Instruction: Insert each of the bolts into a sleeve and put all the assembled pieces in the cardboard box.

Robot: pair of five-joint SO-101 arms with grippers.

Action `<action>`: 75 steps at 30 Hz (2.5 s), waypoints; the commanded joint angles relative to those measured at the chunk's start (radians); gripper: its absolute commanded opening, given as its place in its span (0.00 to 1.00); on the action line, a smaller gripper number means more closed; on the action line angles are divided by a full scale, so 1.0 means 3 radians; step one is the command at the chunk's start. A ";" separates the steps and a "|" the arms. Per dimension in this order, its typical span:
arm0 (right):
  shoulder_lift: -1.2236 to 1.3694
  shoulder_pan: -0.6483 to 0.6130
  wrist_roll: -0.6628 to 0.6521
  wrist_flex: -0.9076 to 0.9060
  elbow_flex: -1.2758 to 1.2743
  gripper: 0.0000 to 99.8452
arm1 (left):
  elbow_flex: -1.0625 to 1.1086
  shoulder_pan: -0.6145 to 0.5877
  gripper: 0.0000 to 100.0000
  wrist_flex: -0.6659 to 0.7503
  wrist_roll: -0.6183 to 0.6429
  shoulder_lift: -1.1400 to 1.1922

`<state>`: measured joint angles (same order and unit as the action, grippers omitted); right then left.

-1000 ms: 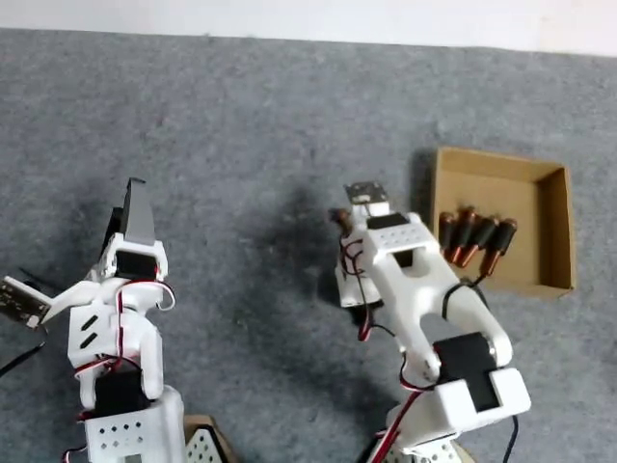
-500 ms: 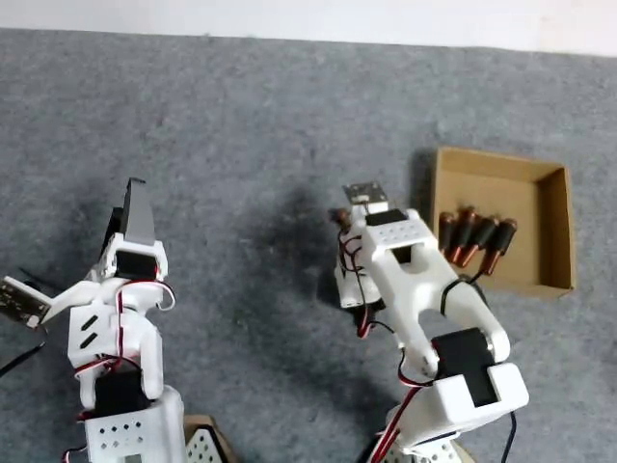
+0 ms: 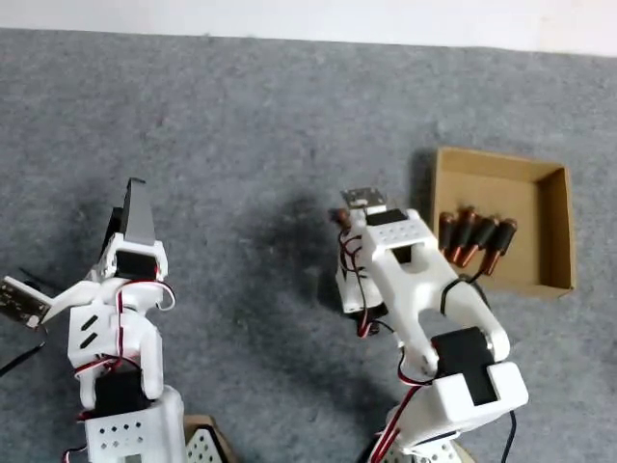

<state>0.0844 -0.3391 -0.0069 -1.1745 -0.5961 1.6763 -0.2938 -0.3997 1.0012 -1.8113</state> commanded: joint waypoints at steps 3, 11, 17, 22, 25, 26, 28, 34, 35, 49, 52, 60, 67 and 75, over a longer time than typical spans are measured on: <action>-0.0008 -0.0033 -0.0026 -0.0095 0.0008 0.11 | 0.0013 0.0038 0.20 0.0061 0.0020 -0.0043; 0.0003 -0.0028 -0.0240 -0.0059 0.0018 0.01 | 0.0013 0.0038 0.20 0.0061 0.0020 -0.0043; 0.0013 -0.0028 -0.0307 0.0130 0.0028 0.00 | 0.0013 0.0038 0.20 0.0061 0.0020 -0.0043; 0.0023 -0.0105 -0.0307 0.0299 0.0315 0.00 | 0.0013 0.0038 0.20 0.0061 0.0020 -0.0043; 0.0023 -0.0176 -0.0307 0.0366 0.0376 0.00 | 0.0018 0.0038 0.20 0.0061 0.0020 -0.0043; 0.0023 -0.0192 -0.0307 0.0366 0.0386 0.01 | 0.0018 0.0038 0.20 0.0061 0.0020 -0.0043; 0.0023 -0.0207 -0.0307 0.0366 0.0401 0.01 | 0.0018 0.0038 0.20 0.0061 0.0020 -0.0043; 0.0028 -0.0197 -0.0302 0.0519 0.0601 0.01 | 0.0018 0.0084 0.20 0.0061 0.0020 -0.0043; 0.0028 -0.0197 -0.0302 0.0534 0.0621 0.01 | 0.0018 0.0095 0.20 0.0061 0.0015 -0.0043; 0.0683 -0.0187 -0.0113 0.0069 0.1363 0.15 | 0.0018 0.0100 0.20 0.0061 0.0015 -0.0043; 0.0601 -0.0192 -0.0102 -0.0049 0.1476 0.15 | 0.0018 0.0100 0.20 0.0061 0.0015 -0.0043; 0.0125 -0.0212 -0.0107 -0.0054 0.1235 0.15 | 0.0018 0.0100 0.20 0.0061 0.0015 -0.0043; 0.0018 -0.0294 -0.0107 -0.0033 0.0857 0.15 | 0.0018 0.0100 0.20 0.0061 0.0015 -0.0043; 0.0018 -0.0478 -0.0092 0.0381 0.0524 0.15 | 0.0018 0.0100 0.20 0.0061 0.0015 -0.0043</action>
<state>0.1335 -0.4726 -0.0468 -1.1070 -0.4335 1.6763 -0.2770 -0.3997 1.0012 -1.8113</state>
